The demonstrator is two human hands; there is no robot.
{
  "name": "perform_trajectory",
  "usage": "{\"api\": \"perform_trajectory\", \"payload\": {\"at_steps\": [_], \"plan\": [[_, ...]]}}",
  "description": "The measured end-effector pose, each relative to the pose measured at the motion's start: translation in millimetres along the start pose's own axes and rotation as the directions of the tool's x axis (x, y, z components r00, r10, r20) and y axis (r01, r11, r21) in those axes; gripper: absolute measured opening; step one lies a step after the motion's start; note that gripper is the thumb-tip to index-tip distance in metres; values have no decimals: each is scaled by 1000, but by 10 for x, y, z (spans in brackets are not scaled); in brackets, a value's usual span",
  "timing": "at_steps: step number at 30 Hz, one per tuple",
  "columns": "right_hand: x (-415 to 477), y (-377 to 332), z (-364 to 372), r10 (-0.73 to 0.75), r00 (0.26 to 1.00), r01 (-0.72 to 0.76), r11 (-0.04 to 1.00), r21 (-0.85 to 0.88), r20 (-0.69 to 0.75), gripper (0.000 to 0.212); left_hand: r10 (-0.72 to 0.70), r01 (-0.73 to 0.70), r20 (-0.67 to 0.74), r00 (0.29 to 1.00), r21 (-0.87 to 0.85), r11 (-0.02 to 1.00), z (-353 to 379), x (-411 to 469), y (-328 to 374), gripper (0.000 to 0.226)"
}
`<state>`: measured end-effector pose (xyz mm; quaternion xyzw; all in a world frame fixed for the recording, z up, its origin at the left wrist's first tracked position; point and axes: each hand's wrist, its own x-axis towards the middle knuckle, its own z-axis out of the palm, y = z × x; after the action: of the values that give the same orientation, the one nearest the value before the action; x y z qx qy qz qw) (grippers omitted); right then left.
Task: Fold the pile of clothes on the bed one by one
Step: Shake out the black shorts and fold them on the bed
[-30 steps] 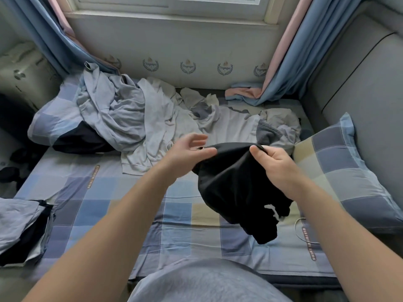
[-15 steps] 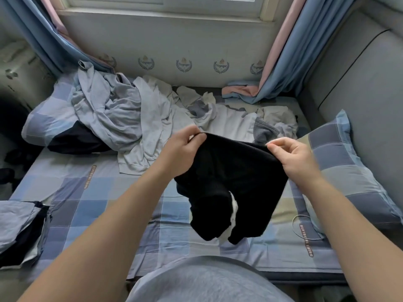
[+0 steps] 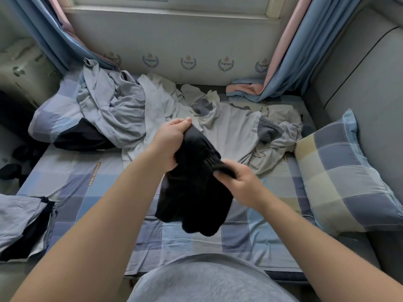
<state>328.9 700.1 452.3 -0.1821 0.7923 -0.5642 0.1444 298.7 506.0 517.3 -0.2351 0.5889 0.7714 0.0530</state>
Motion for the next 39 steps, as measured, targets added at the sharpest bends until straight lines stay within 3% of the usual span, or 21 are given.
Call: {"api": "perform_trajectory", "payload": {"at_steps": [3, 5, 7, 8, 10, 12, 16, 18, 21, 24, 26, 28, 30, 32, 35, 39], "plan": [[105, -142, -206, 82, 996, -81, 996, 25, -44, 14, 70, -66, -168, 983, 28, 997, -188, 144, -90, 12], [172, -213, -329, 190, 978, -183, 980, 77, -86, 13, 209, -172, -174, 962, 207, 963, -233, 117, -181, 12], [221, -294, -420, 286, 950, -263, 950, 169, -129, 14, 311, -267, -47, 949, 403, 876, -196, 13, -280, 21], [231, -344, -453, 320, 937, -286, 934, 214, -143, 13, 280, -286, 79, 957, 438, 852, -153, -48, -330, 24], [241, -448, -509, 348, 923, -294, 912, 286, -162, 12, 83, -259, 357, 931, 483, 836, -27, -178, -454, 32], [236, -530, -548, 339, 924, -270, 906, 328, -177, 13, -30, -255, 494, 869, 499, 828, 109, -251, -624, 42], [187, -621, -654, 323, 932, -231, 880, 415, -165, 13, 205, -407, 394, 896, 540, 737, 267, -222, -861, 23], [149, -624, -750, 293, 937, -198, 895, 399, -192, 18, 251, -418, 342, 905, 612, 672, 219, -128, -890, 18], [56, -558, -943, 235, 943, -169, 949, 266, -238, 19, 231, -383, 309, 922, 650, 656, 52, 20, -837, 18], [-44, -402, -1153, 249, 948, -261, 965, -36, -199, 15, 274, -356, 228, 934, 593, 722, -86, 101, -624, 14], [-59, -282, -1211, 375, 924, -378, 873, -310, -71, 18, 321, -379, 201, 925, 521, 765, -85, 107, -460, 11], [-52, -245, -1077, 466, 884, -373, 756, -538, 42, 12, 345, -433, 263, 901, 496, 753, 33, 48, -347, 10], [-14, -258, -780, 379, 922, -292, 817, -497, 81, 45, 359, -495, 343, 868, 527, 691, 193, -39, -287, 12], [34, -363, -442, 178, 982, -154, 948, -280, 61, 64, 359, -533, 398, 844, 553, 640, 291, -95, -246, 14], [175, -438, -228, -37, 997, 17, 955, -296, -61, 32, 381, -578, 438, 814, 550, 603, 189, -99, -163, 16], [309, -406, -364, -87, 991, 36, 902, -429, -98, 27, 420, -493, 326, 847, 776, 393, -215, 29, -119, 35]]}}
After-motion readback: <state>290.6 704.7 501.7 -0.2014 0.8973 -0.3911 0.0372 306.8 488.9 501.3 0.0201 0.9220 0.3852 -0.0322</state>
